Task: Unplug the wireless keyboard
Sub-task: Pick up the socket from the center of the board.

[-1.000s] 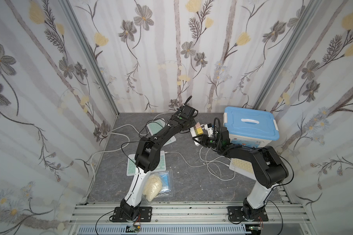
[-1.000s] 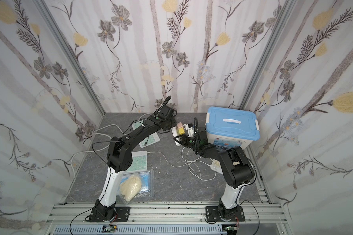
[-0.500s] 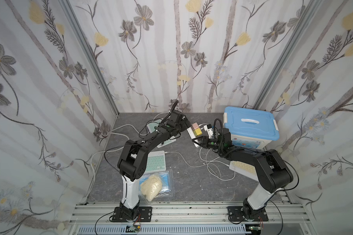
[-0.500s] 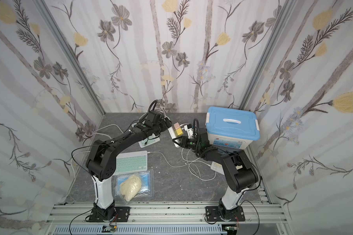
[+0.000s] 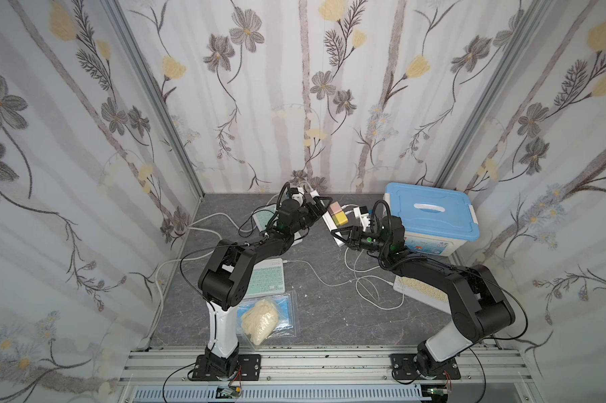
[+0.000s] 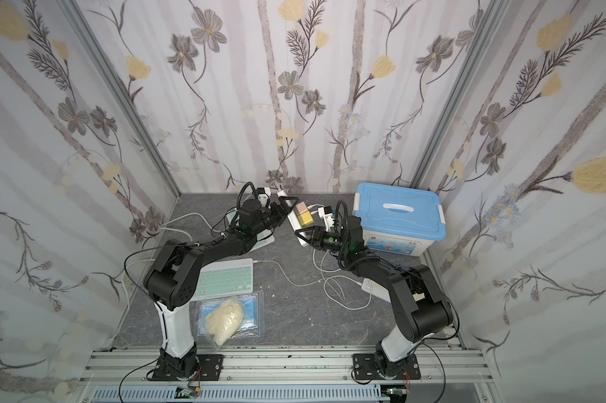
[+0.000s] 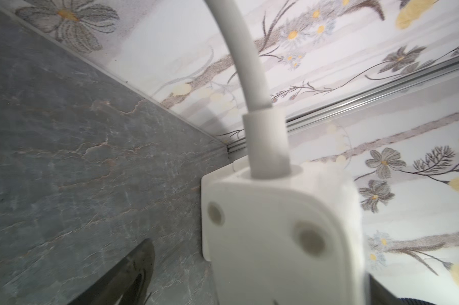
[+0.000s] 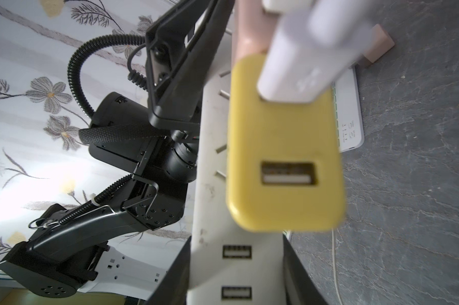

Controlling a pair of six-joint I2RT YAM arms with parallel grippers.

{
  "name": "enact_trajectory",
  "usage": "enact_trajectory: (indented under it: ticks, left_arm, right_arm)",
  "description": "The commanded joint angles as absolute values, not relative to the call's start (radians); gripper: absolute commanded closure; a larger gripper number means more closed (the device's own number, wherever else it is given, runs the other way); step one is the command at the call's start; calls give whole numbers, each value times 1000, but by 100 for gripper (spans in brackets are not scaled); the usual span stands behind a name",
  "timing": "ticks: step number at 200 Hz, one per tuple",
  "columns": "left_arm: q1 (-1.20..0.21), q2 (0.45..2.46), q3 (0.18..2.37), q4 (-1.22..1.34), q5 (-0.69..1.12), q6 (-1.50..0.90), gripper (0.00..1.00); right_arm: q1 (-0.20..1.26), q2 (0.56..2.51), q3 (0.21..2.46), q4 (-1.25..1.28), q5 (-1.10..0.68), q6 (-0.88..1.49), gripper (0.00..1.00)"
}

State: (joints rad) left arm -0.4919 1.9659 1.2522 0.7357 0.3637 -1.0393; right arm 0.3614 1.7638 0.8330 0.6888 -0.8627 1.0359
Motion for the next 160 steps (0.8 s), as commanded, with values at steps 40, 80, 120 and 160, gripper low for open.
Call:
enact_trajectory:
  ticks: [40, 80, 120, 160]
  left_arm:
    - [-492, 1978, 1272, 896, 369, -1112, 30]
    - [-492, 1961, 1271, 870, 371, -1104, 67]
    - [-491, 1944, 1287, 821, 381, -1073, 100]
    - [-491, 1937, 1308, 760, 381, -1046, 100]
  right_arm:
    - [362, 1759, 841, 877, -921, 1078, 100]
    - [364, 1758, 841, 850, -909, 1059, 100]
    - [364, 1754, 854, 769, -883, 1003, 97]
    - [362, 1743, 856, 743, -871, 984, 53]
